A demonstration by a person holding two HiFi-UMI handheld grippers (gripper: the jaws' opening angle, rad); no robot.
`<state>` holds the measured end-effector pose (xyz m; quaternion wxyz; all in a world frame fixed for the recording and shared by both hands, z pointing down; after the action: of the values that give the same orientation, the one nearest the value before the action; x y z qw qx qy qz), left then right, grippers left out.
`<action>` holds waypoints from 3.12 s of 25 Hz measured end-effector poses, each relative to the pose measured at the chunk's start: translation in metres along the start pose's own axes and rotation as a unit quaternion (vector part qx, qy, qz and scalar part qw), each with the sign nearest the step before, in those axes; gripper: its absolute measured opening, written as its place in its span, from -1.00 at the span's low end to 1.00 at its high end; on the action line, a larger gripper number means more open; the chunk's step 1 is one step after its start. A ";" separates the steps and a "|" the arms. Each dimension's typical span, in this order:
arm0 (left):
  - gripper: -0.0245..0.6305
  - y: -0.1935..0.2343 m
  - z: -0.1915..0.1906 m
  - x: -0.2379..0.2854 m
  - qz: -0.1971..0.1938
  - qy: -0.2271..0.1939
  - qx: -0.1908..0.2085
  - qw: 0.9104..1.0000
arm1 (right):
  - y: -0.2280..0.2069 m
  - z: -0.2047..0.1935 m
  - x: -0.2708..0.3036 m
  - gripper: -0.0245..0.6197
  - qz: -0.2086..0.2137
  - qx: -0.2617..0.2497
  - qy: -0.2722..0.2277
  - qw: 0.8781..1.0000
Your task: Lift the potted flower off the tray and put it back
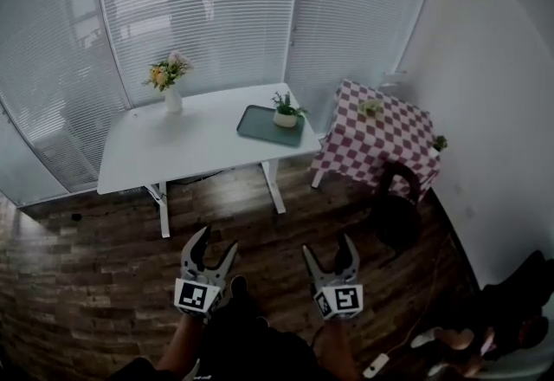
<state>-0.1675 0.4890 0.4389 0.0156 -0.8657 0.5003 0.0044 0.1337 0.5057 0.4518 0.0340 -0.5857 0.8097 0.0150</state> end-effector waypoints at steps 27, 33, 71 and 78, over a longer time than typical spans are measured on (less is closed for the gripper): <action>-0.12 0.057 -0.031 0.140 -0.042 -0.011 -0.006 0.999 | -0.035 -0.030 0.109 0.21 0.023 -0.053 0.017 0.998; -0.12 0.075 -0.045 0.189 -0.061 0.016 -0.005 0.998 | -0.057 -0.040 0.163 0.21 0.033 -0.028 0.019 0.999; -0.12 0.215 -0.081 0.507 -0.156 0.080 -0.001 0.985 | -0.160 -0.089 0.445 0.21 0.018 -0.019 0.114 0.993; -0.12 0.227 -0.086 0.542 -0.175 0.085 0.004 0.981 | -0.170 -0.092 0.474 0.21 0.009 -0.016 0.116 0.993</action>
<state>-0.0939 -0.0965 0.5069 -0.0231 -0.9371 0.3403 -0.0737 0.1444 -0.0028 0.5120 -0.0697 -0.5770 0.8128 -0.0397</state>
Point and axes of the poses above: the fingertips, and each gripper's own axes: x forward along the fingers, y to its left, z out of its top, the point moved 8 cm from there along -x, backward along the fingers
